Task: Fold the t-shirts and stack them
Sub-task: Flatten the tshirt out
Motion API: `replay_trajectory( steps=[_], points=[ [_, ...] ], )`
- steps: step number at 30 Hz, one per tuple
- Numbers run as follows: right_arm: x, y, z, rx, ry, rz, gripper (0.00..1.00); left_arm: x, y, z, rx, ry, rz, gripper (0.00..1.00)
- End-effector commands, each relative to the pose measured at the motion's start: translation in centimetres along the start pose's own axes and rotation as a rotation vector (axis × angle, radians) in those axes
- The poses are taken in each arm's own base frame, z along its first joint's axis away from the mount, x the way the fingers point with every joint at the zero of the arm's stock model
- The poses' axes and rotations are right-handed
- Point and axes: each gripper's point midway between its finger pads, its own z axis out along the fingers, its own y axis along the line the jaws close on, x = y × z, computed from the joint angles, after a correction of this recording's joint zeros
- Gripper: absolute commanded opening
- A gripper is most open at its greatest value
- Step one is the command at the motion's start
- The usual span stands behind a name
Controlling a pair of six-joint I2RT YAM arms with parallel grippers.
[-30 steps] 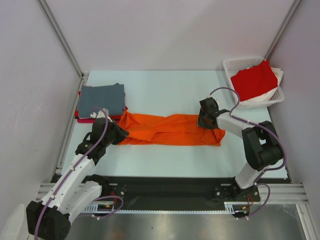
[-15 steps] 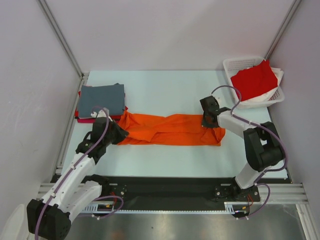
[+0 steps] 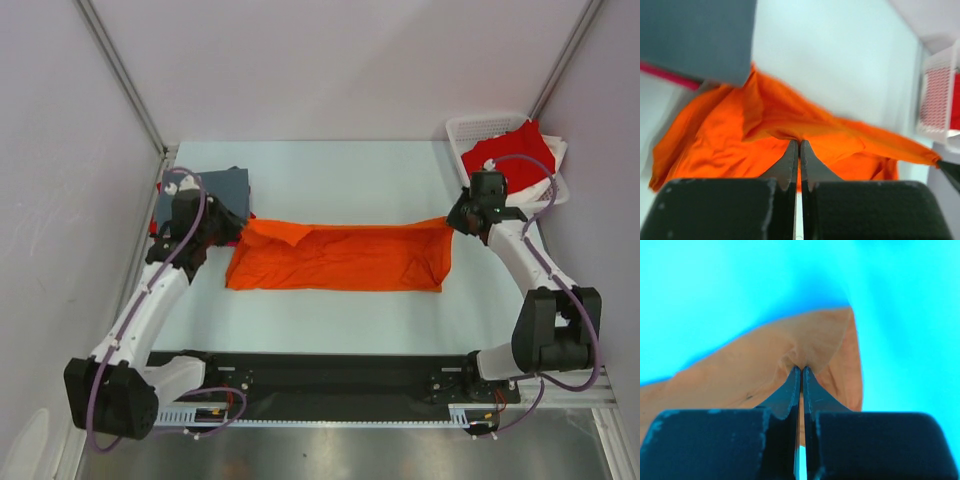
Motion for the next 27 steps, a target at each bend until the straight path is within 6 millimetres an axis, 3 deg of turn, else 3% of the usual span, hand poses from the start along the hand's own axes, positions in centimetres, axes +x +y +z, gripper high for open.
replay_trajectory(
  steps=[1, 2, 3, 4, 7, 8, 10, 11, 13, 14, 15, 17, 18, 20, 21, 22, 23, 24, 25, 26, 27],
  points=[
    [-4.5, 2.8, -1.9, -0.14, -0.059, 0.023, 0.0, -6.7, -5.1, -0.8, 0.116, -0.13, -0.015, 0.0],
    [-5.3, 3.3, -2.3, -0.164, -0.069, 0.028, 0.0, -8.7, -6.6, -1.0, 0.136, -0.156, -0.012, 0.0],
    [-5.7, 4.3, -2.9, -0.209, -0.067, 0.029, 0.0, -9.7, -6.6, -1.0, 0.126, -0.161, -0.023, 0.0],
    [-8.0, 4.3, -4.0, -0.227, -0.107, 0.048, 0.0, -11.8, -8.0, -1.5, 0.159, -0.184, -0.022, 0.0],
    [-10.6, 5.1, -6.8, -0.265, -0.163, 0.05, 0.0, -13.9, -9.9, -2.7, 0.202, -0.191, -0.013, 0.0],
    [-11.9, 6.0, -8.3, -0.303, -0.193, 0.046, 0.0, -15.6, -11.4, -4.2, 0.241, -0.226, -0.004, 0.0],
    [-12.9, 6.7, -10.6, -0.339, -0.225, 0.04, 0.0, -17.0, -12.4, -6.0, 0.269, -0.255, 0.004, 0.0],
    [-13.9, 7.4, -13.2, -0.383, -0.272, 0.031, 0.0, -17.9, -13.8, -7.8, 0.318, -0.281, 0.02, 0.0],
    [-14.4, 8.2, -15.9, -0.437, -0.312, 0.016, 0.0, -18.9, -15.1, -11.1, 0.37, -0.337, 0.048, 0.0],
    [-14.7, 8.7, -19.1, -0.484, -0.369, 0.003, 0.0, -19.5, -16.2, -13.2, 0.409, -0.37, 0.068, 0.0],
    [-14.8, 8.9, -20.6, -0.505, -0.399, 0.0, 0.0, -19.7, -16.9, -14.8, 0.436, -0.395, 0.082, 0.0],
    [-15.1, 9.1, -24.2, -0.546, -0.474, -0.009, 0.0, -20.1, -18.5, -20.0, 0.513, -0.476, 0.119, 0.0],
    [-15.0, 9.1, -27.7, -0.58, -0.545, -0.02, 0.0, -20.1, -19.0, -21.8, 0.537, -0.505, 0.13, 0.01],
    [-14.9, 8.9, -30.9, -0.605, -0.61, -0.02, 0.0, -20.0, -20.1, -27.3, 0.611, -0.592, 0.153, 0.0],
    [-14.6, 8.7, -34.4, -0.632, -0.68, -0.029, 0.0, -19.9, -20.5, -29.1, 0.636, -0.62, 0.161, 0.0],
    [-14.3, 8.6, -35.8, -0.643, -0.707, -0.029, 0.0, -19.8, -20.7, -31.0, 0.66, -0.651, 0.17, 0.0],
    [-14.0, 8.2, -39.1, -0.663, -0.772, -0.034, 0.0, -19.5, -21.2, -34.4, 0.699, -0.704, 0.185, 0.0],
    [-13.9, 8.1, -38.9, -0.657, -0.766, -0.03, 0.0, -19.3, -21.3, -36.1, 0.718, -0.732, 0.191, 0.0],
    [-13.4, 7.9, -41.9, -0.684, -0.825, -0.039, 0.0, -19.1, -21.5, -37.7, 0.735, -0.76, 0.201, 0.0],
    [-13.0, 7.7, -43.1, -0.692, -0.845, -0.038, 0.0, -18.7, -21.7, -40.7, 0.769, -0.811, 0.214, 0.0],
    [-12.5, 7.5, -43.8, -0.694, -0.846, -0.035, 0.0, -18.5, -21.7, -41.7, 0.778, -0.828, 0.214, 0.0]
  ],
)
